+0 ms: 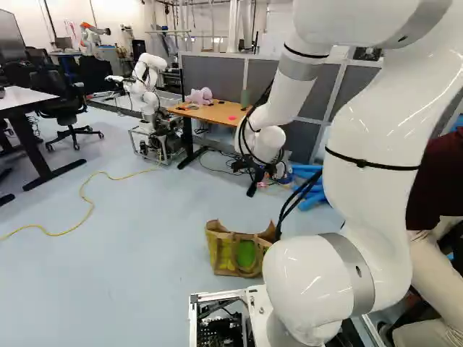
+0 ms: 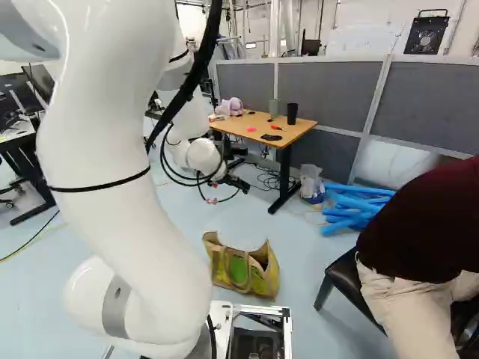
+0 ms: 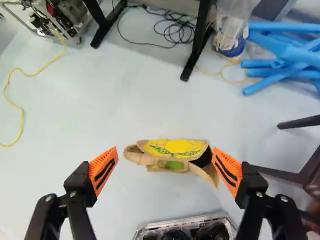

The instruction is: Pick up the bag on the ground and place it on the table

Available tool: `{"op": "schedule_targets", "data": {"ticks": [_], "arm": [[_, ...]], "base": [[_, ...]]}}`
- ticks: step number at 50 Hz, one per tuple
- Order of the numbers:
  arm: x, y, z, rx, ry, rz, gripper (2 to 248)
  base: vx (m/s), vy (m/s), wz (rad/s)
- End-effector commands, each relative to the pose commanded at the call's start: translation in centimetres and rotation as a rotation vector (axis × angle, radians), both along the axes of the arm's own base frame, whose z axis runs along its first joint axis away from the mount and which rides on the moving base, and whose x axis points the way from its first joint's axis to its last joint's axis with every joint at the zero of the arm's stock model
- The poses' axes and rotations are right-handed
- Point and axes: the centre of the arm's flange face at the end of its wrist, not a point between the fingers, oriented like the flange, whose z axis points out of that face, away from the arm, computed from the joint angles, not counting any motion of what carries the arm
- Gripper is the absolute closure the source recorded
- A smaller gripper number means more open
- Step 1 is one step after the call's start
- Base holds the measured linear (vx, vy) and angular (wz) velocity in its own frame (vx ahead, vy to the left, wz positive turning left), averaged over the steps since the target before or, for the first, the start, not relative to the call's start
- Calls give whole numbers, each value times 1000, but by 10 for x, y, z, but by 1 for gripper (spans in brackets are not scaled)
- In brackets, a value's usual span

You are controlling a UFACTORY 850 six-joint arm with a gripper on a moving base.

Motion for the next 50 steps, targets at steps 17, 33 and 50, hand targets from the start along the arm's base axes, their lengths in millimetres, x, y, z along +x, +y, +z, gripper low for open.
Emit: {"op": "schedule_targets", "data": {"ticks": [17, 33, 50], "arm": [[13, -1, -24, 22, 91, -27, 3], [21, -2, -45, 22, 129, -30, 3], [29, -3, -68, 22, 167, -31, 3]], "base": [[0, 0, 0], [0, 0, 0], [0, 0, 0]]}}
